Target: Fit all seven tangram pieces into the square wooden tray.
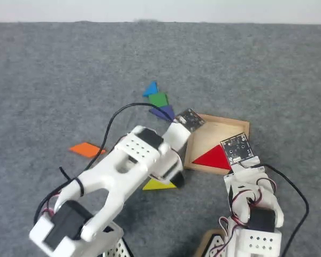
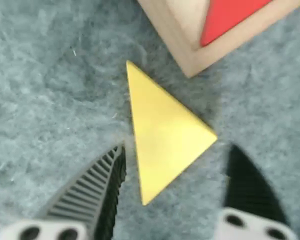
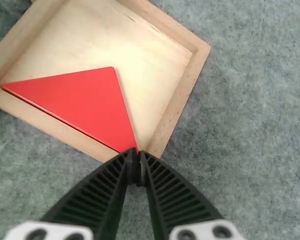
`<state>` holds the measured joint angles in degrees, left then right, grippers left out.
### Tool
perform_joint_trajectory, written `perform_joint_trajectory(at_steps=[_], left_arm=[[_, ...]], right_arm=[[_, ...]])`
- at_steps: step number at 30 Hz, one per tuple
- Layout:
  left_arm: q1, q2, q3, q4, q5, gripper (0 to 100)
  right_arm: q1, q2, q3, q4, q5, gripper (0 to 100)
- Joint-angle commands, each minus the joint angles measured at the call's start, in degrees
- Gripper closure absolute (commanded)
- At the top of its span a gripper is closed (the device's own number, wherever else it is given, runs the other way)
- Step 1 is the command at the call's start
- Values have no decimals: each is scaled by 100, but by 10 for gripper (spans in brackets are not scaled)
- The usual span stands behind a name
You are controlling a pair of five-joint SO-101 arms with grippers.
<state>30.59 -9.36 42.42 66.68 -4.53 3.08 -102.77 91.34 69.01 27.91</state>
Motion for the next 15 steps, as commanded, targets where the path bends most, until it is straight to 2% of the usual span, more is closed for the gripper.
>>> perform_joint_trajectory(at_steps=[1,5,10,15], left_arm=[[202,-229,145,-149,-53,596],[-88,176,189,-457,-105,596],[-659,897,-119,-527,-695,596],[-677,1556,-198,-527,-914,628]], right_arm=[[-31,13,-79,13,97,989],[-31,13,-79,22,105,989],[-40,13,-79,22,105,989],[-40,13,-88,13,105,989]])
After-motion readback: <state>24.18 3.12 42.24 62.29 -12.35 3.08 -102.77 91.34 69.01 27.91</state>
